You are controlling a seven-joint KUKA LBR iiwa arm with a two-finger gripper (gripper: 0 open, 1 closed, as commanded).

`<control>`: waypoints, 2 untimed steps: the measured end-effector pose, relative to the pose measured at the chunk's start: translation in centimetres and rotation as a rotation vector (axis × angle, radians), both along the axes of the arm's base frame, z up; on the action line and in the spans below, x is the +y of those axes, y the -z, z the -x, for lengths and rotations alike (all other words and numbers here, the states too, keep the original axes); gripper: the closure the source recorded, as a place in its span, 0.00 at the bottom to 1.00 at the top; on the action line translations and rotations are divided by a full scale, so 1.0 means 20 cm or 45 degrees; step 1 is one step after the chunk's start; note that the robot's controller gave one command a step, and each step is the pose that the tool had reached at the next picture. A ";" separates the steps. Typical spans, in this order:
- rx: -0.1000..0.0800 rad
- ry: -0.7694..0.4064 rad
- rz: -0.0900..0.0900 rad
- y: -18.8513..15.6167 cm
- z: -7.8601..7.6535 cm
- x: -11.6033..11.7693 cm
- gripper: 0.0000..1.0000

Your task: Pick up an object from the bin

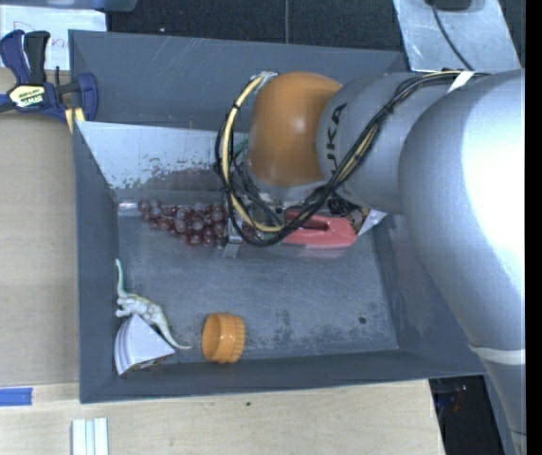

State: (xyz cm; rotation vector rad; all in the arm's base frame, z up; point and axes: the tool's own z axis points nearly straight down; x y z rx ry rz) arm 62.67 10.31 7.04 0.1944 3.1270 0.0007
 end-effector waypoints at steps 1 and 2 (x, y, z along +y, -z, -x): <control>0.017 0.000 0.003 -0.09 0.02 0.00 1.00; 0.005 0.001 0.001 -0.27 0.01 0.00 1.00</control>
Offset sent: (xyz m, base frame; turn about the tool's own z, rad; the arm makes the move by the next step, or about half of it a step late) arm -0.0033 -0.0006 0.0718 0.0002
